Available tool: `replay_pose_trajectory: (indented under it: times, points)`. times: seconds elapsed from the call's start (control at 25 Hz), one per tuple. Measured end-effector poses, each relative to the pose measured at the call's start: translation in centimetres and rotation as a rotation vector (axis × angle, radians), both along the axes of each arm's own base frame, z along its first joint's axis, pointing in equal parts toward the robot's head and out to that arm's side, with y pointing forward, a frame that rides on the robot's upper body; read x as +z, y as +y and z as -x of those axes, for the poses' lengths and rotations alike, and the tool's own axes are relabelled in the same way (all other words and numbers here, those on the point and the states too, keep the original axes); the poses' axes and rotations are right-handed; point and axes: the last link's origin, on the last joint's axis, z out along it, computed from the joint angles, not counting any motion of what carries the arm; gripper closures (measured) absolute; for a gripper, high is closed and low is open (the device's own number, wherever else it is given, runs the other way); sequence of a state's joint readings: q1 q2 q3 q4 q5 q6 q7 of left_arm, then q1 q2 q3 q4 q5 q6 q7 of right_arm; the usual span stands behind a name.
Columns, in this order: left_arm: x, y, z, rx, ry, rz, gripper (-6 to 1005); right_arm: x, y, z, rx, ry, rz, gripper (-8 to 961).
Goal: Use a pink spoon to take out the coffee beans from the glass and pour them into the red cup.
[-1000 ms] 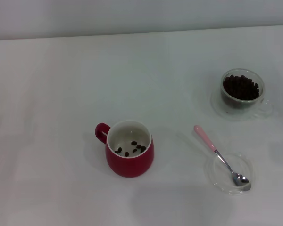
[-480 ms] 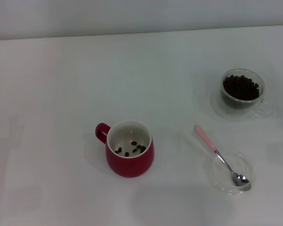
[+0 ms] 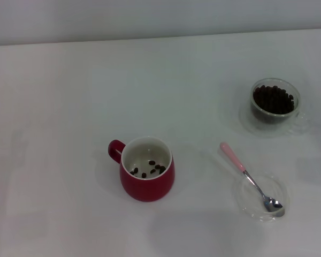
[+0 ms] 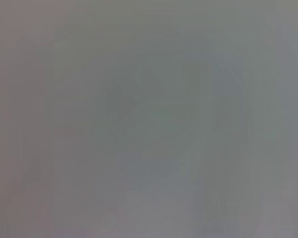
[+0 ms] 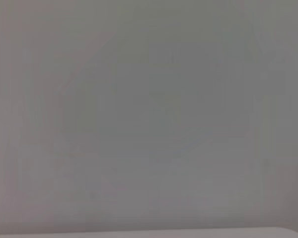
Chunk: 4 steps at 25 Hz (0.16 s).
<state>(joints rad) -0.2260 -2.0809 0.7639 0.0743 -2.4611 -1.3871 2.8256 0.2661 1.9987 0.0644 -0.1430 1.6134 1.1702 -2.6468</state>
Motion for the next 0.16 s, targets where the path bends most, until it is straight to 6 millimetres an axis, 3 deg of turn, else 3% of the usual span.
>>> replay_pose_trajectory:
  times: [0.16]
  points:
    - [-0.05,0.24,-0.09,-0.002,-0.001,0.002,229,-0.17,0.52,-0.14,-0.021,0.000,0.011,127]
